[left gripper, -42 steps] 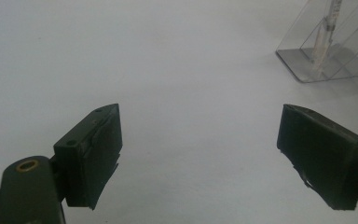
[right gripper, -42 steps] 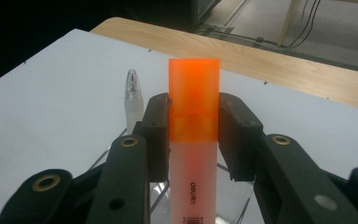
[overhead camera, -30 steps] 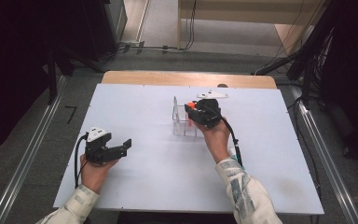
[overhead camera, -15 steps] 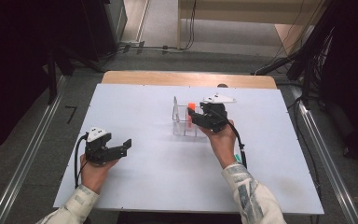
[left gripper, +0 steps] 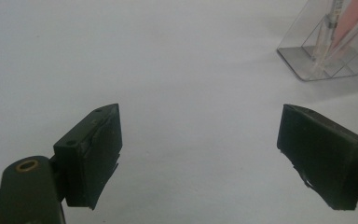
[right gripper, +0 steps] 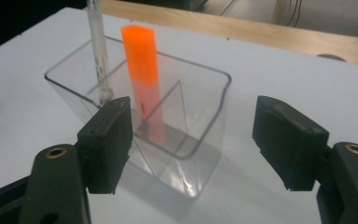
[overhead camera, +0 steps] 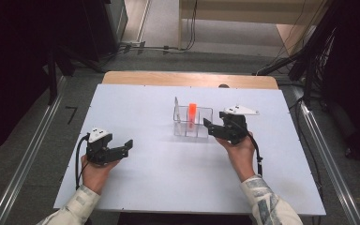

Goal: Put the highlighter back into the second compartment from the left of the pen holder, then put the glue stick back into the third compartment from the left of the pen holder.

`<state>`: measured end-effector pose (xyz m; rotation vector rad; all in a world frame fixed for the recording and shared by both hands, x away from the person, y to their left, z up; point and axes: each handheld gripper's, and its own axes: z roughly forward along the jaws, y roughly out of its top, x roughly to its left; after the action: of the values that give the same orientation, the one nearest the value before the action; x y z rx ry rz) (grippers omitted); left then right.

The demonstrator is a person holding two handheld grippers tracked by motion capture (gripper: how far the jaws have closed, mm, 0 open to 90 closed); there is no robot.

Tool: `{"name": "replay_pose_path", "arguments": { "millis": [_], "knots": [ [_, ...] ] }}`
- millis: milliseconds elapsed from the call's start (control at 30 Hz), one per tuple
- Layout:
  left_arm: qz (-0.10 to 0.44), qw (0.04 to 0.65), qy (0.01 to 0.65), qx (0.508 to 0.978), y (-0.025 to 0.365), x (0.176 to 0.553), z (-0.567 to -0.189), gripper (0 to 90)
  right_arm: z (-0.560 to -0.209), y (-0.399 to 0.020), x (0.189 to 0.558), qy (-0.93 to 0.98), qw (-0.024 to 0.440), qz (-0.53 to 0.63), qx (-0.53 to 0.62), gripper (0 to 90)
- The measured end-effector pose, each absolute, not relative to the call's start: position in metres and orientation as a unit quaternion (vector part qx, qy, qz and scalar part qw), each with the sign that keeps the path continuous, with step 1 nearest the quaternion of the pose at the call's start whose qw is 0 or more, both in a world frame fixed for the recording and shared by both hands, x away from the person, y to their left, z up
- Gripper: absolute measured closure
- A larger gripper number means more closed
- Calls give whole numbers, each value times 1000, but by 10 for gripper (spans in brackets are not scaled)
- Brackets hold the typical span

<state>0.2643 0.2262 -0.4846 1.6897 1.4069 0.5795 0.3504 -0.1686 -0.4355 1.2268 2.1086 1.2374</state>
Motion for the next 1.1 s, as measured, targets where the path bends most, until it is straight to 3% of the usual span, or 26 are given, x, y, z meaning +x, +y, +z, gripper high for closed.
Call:
{"name": "replay_pose_path", "arguments": {
  "millis": [400, 1100],
  "knots": [
    [230, 419, 562, 675, 227, 264, -484, 144, -463, -205, 335, 754, 213, 411, 465, 254],
    [235, 421, 562, 672, 227, 263, -483, 137, -479, -246, 305, 748, 220, 390, 489, 254]
  ]
}}
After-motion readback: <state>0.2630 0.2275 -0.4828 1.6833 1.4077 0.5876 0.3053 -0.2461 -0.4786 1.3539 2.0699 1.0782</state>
